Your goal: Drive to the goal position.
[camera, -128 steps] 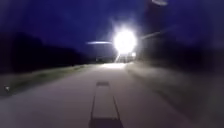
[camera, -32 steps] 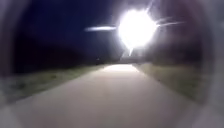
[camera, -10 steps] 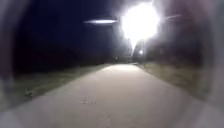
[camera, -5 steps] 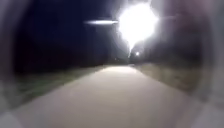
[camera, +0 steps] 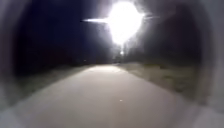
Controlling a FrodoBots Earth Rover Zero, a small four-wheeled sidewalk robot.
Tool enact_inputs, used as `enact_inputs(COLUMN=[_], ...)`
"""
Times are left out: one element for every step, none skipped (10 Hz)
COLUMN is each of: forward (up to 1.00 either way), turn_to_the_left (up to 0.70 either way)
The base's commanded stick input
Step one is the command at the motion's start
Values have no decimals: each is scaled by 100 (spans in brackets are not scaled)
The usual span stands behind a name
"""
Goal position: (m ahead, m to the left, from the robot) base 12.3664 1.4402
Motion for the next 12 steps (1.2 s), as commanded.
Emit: enact_inputs(forward=[100, 100, 100, 100, 100, 100, 100, 100, 100, 100, 100, 100], turn_to_the_left=[0, 0, 0, 0, 0, 0, 8, 40, 40, 24, 1, 0])
